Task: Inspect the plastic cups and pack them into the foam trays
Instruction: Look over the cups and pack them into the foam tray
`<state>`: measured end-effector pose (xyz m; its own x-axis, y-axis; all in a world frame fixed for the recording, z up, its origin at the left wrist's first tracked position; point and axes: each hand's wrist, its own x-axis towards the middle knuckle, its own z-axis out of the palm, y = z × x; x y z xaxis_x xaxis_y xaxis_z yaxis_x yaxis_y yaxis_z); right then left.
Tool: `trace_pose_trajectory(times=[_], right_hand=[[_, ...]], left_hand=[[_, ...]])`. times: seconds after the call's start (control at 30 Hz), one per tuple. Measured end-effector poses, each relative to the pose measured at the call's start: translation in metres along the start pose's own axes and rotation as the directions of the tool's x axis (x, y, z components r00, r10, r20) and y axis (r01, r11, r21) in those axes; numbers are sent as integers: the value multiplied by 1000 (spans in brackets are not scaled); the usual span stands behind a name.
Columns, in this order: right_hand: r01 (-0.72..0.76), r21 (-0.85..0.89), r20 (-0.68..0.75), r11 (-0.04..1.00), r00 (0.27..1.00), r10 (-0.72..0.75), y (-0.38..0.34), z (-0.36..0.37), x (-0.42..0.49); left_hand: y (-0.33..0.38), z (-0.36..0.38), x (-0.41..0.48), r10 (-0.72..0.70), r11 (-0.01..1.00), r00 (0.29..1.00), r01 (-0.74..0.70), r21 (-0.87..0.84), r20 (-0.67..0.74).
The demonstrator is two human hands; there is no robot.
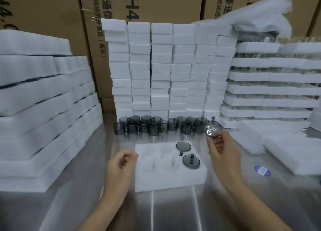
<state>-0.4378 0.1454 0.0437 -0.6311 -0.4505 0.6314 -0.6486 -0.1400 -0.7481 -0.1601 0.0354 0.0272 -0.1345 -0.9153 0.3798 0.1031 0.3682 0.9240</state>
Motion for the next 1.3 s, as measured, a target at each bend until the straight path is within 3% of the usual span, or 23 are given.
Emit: trace_pose_trajectory(times=[0.1, 0.23, 0.43, 0.67, 0.73, 0.8, 0.9, 1.1, 1.3], right_hand=[[222, 2, 22, 975, 975, -222, -45, 5, -11], [454, 25, 28, 890, 890, -455, -86, 12, -33], [669, 0, 3, 744, 744, -669, -112, 14, -50], [682, 41, -20, 730, 731, -682, -124, 10, -52], [692, 43, -26, 721, 722, -691, -130, 8, -53], [636, 144, -29, 758, 768, -639, -134, 8, -55], [331, 478, 84, 813, 905, -418, -137, 7, -61], [21, 696, 237, 718, 937, -257, -136, 14, -66], [-177, 735, 326, 655, 938, -113, -135, 17, -67]], left_hand=[[21, 24, -24, 242, 960, 966, -253, 121, 95], [31, 29, -43, 524, 756, 823, -568, 326, 219], [41, 30, -49, 620, 714, 744, -667, 212, 251], [46, 33, -54, 678, 677, 687, -722, 141, 262], [48, 33, -53, 670, 695, 702, -707, 127, 241], [51, 32, -52, 627, 759, 759, -646, 83, 175], [57, 33, -51, 553, 832, 828, -555, -3, 95], [64, 30, -51, 544, 837, 832, -547, -2, 106], [71, 33, -57, 552, 833, 827, -552, -27, 104]])
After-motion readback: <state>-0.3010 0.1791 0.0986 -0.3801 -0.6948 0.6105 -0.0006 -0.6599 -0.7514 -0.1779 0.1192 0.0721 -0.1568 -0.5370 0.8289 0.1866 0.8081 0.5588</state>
